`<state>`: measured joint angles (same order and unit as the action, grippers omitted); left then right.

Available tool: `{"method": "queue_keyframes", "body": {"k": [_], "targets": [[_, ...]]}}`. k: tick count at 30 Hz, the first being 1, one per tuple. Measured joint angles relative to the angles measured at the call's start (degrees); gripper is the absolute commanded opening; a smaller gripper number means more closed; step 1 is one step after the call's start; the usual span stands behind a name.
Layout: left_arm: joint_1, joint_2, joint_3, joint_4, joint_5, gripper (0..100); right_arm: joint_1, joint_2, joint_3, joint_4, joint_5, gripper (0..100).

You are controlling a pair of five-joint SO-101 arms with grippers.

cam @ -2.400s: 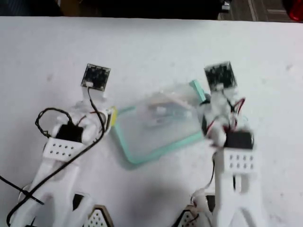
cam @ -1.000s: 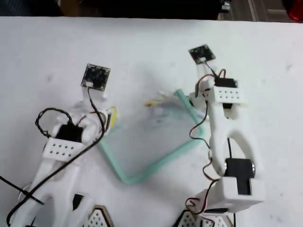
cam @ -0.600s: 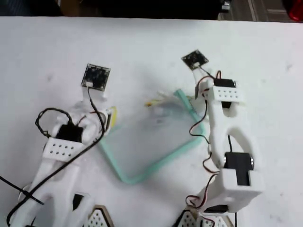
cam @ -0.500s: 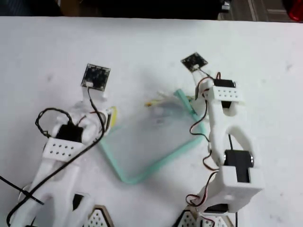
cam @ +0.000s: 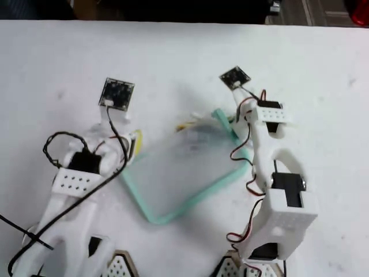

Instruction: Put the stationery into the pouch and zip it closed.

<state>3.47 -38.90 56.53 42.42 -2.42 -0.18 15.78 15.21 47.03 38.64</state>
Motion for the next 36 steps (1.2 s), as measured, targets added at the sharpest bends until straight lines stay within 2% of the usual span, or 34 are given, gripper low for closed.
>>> {"method": "queue_keyframes", "body": {"k": [7,11,21,31,36], "targets": [[0.0,0.0,0.0,0.0,0.0,18,-0.1,-8.3,0.2,1.5,0.0,1.6],[2.4,0.0,0.0,0.0,0.0,25,-1.5,-15.8,0.3,4.8,0.0,1.6],[7.4,-0.3,-0.1,0.3,0.0,32,-11.2,-37.0,0.3,14.2,0.0,1.6],[15.5,-19.2,-6.5,17.7,-7.7,32,-17.1,-55.0,0.3,24.7,0.0,1.6],[16.1,-29.3,-6.9,24.1,-8.8,32,-21.8,-64.3,0.3,29.3,0.0,1.6]]}}
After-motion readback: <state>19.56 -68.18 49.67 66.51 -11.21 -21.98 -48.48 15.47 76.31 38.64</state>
